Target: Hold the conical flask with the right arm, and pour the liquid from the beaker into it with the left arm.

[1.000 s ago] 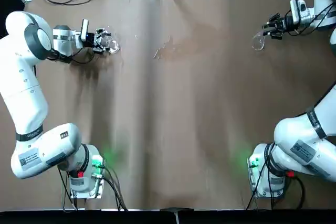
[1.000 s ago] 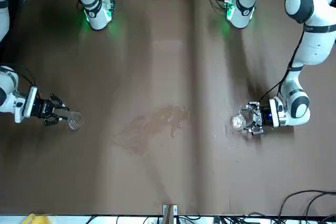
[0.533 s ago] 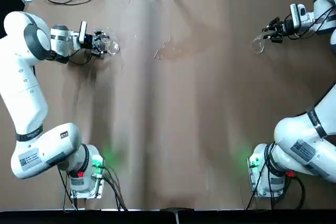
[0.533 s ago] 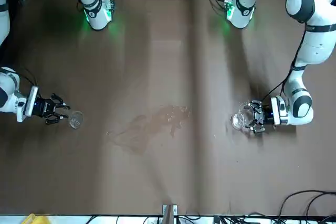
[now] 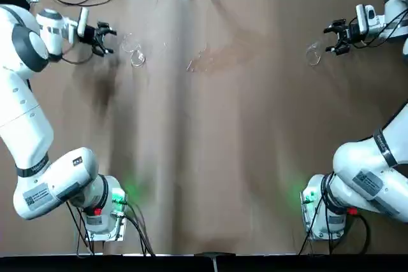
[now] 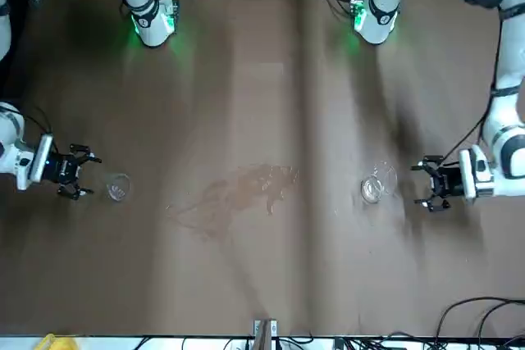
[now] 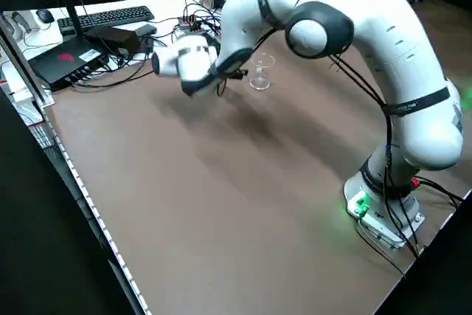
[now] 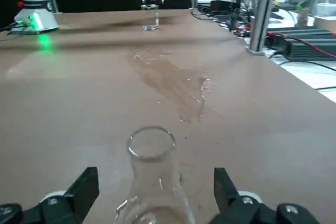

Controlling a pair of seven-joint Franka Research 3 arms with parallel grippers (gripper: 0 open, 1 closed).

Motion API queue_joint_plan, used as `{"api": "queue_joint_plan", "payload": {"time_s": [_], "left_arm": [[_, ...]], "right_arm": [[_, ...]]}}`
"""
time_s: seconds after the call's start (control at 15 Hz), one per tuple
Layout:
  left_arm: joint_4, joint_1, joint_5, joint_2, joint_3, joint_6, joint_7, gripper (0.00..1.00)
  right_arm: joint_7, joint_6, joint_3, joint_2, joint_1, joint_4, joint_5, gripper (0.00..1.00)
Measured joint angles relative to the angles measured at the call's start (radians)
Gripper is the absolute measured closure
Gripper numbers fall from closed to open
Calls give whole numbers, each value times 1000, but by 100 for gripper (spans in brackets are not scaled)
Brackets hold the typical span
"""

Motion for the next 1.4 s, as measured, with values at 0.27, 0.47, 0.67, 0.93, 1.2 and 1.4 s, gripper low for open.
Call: {"api": "queue_joint_plan", "payload": {"time_s": [0.27, 0.47, 0.67, 0.93, 1.2, 1.4], "left_arm": [[51, -81, 101, -124, -1, 0, -281, 0], [78, -164, 162, -188, 0, 4, -432, 0], [86, -236, 226, -263, 0, 21, -598, 0], [87, -315, 372, -359, -5, 34, -937, 0], [87, -404, 543, -440, -10, 35, -1323, 0], [71, -495, 713, -526, -13, 29, -1763, 0]], "right_arm": [[78, -7, 0, 0, -51, 51, 0, 4], [231, -10, 4, 0, -56, 100, -2, 5], [430, -12, 19, -3, -46, 187, -67, 5], [725, -16, 29, -26, 34, 282, -220, 5], [977, -13, 29, -62, 131, 325, -326, 5], [1169, -6, 28, -91, 198, 360, -408, 5]]}}
